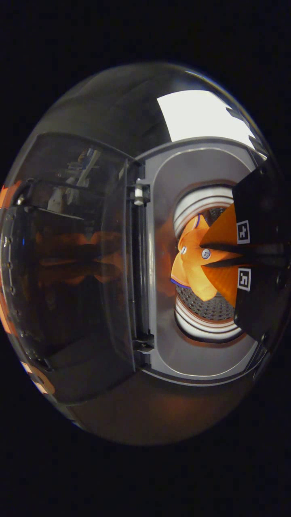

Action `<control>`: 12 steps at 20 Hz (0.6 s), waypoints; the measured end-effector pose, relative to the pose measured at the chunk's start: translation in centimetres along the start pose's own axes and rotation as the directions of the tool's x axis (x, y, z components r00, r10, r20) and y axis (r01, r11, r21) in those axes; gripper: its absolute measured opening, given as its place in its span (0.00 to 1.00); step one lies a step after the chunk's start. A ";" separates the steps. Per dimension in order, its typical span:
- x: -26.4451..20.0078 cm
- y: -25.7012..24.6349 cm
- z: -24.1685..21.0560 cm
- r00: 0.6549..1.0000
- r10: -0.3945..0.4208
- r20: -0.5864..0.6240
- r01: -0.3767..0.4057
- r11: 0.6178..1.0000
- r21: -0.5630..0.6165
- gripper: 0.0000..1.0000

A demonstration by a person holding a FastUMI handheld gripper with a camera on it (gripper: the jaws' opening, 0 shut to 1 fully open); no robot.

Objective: Put the clothes into the washing machine and then close the washing machine lid.

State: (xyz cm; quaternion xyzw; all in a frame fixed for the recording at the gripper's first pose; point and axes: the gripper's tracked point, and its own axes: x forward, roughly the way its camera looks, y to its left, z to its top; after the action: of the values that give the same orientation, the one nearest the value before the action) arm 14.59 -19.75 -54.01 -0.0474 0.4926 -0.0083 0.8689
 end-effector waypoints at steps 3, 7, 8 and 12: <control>1.0 -0.1 -1.4 0.999 -0.006 -0.037 0.006 1.000 -0.005 0.08; 1.9 0.0 -1.7 0.999 -0.016 -0.052 0.014 0.999 -0.050 0.08; 2.4 -0.1 -1.7 0.998 -0.023 -0.061 0.019 0.998 -0.053 0.08; 3.9 -0.3 -2.2 0.996 -0.005 -0.092 -0.002 0.998 -0.066 0.16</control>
State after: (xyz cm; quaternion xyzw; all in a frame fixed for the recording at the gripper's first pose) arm 14.73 -20.48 -58.46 -0.0759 0.5321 0.0051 0.8432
